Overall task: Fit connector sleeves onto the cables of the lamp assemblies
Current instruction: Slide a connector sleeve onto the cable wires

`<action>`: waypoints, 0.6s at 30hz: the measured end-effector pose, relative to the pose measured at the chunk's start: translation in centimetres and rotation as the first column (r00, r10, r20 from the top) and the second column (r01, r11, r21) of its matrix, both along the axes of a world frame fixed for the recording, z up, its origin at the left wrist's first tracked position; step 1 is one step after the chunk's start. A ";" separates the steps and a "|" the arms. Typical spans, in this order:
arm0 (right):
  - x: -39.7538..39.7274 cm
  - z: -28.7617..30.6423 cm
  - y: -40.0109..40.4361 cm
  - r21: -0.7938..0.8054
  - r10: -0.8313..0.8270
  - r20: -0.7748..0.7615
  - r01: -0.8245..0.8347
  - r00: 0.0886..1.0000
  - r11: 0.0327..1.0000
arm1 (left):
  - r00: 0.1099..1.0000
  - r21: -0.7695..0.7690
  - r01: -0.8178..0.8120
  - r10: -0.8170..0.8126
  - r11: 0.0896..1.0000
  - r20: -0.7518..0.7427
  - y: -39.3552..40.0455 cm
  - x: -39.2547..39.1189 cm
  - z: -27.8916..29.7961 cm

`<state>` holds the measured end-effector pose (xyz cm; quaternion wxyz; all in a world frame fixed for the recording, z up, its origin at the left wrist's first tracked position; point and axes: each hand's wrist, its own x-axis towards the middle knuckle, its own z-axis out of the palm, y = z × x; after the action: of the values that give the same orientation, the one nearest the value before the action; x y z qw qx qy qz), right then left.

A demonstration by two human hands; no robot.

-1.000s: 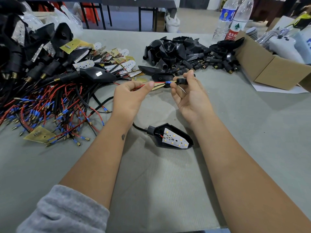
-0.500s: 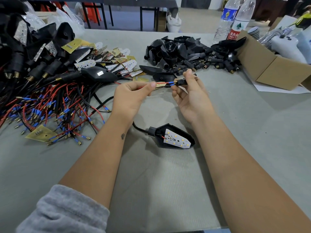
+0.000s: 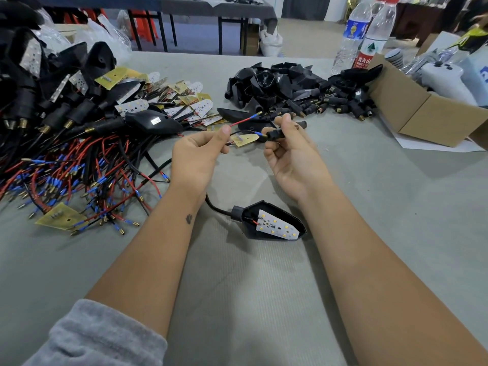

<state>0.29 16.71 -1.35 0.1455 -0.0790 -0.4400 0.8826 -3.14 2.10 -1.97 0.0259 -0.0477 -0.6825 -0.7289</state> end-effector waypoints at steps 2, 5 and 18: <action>0.0 0.0 0.2 -0.011 -0.008 -0.022 0.008 1.000 1.000 | 1.000 -0.016 0.005 -0.005 1.000 -0.008 0.0 0.0 0.0; 0.1 0.1 0.3 0.001 0.008 -0.010 -0.008 1.000 1.000 | 0.999 -0.044 0.020 -0.021 0.999 -0.027 0.2 0.1 -0.1; 0.5 0.3 -0.2 0.002 0.082 -0.015 -0.082 0.997 0.997 | 0.993 -0.107 -0.030 0.017 0.994 -0.116 0.2 -0.1 -0.6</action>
<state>0.81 16.47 -1.03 0.1126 -0.0543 -0.4423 0.8881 -3.24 2.35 -2.60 0.0711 -0.0831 -0.7189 -0.6865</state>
